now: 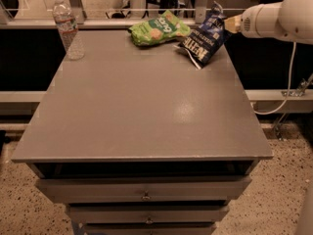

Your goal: Move blue chip bag near green rice chip bag

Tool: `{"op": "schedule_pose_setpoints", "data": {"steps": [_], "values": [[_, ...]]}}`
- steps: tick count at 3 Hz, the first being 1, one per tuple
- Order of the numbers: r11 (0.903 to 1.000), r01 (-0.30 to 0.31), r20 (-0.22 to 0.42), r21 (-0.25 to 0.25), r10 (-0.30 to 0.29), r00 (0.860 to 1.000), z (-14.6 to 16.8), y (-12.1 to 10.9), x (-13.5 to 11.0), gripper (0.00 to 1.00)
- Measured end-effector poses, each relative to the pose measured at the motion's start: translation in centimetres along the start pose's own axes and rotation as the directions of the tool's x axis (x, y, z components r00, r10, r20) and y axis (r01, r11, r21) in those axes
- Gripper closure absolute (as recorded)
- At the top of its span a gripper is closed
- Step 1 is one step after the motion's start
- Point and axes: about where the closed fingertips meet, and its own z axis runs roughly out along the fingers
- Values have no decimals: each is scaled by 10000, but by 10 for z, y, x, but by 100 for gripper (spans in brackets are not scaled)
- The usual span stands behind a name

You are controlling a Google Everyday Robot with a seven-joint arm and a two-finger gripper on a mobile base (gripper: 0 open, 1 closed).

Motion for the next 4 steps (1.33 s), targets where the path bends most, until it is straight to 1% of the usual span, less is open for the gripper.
{"op": "schedule_pose_setpoints", "data": {"steps": [1, 2, 3, 4], "values": [[9946, -978, 147, 337, 974, 9951, 29, -5, -3, 100], [9883, -1481, 57, 360, 1480, 9890, 47, -1, 2, 100], [9827, -1830, -177, 285, 1835, 9829, 59, 5, 8, 83], [9788, -2049, -328, 77, 2050, 9782, 67, 13, 12, 51]]}}
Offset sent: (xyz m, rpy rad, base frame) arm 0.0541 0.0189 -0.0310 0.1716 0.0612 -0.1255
